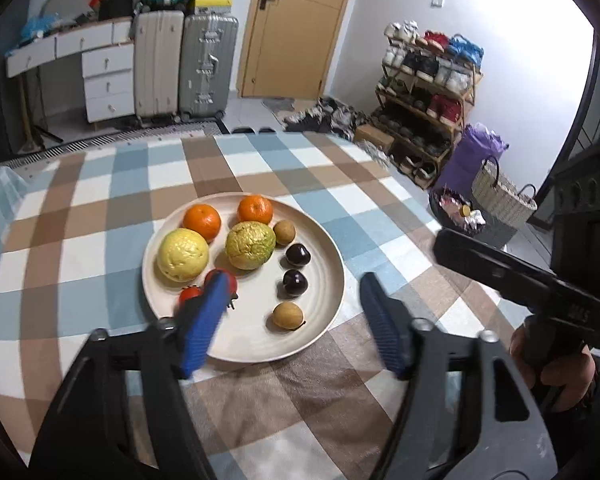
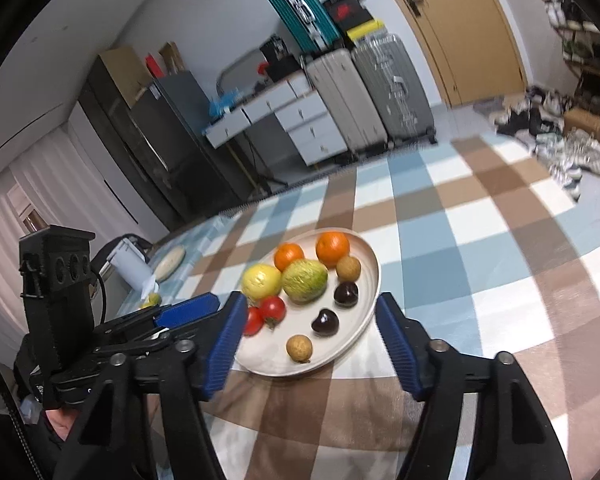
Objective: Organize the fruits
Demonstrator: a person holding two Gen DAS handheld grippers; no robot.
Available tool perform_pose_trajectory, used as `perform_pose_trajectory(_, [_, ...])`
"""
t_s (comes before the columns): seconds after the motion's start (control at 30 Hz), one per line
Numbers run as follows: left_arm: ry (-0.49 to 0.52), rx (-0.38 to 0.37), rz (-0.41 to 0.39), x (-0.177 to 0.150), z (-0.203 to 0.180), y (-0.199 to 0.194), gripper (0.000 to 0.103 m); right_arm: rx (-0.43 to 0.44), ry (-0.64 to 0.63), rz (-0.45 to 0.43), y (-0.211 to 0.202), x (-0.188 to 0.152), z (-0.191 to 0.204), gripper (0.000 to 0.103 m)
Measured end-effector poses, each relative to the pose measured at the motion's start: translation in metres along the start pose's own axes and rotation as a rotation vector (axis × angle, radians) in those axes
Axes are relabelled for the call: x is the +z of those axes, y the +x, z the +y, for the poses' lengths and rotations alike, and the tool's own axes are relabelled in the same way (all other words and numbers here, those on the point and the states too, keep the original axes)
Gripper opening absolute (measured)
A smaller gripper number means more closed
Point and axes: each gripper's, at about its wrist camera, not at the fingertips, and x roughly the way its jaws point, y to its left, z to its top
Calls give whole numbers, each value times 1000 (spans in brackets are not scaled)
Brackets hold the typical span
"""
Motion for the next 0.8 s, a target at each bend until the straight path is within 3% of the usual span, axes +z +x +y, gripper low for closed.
perform_pose_trajectory(0.07, [-5, 9, -33, -1, -3, -17, 77, -3, -13, -38, -15, -1, 7, 90])
perform_pose_trajectory(0.2, [2, 39, -76, -3, -11, -45, 84, -25, -42, -82, -37, -4, 20, 98])
perform_pose_trajectory(0.33, [38, 117, -132, -6, -22, -72, 102, -24, -65, -124, -56, -8, 32, 102])
perform_pose_trajectory(0.8, [50, 200, -297, -25, -40, -146, 102, -32, -198, -303, -109, -29, 73, 103])
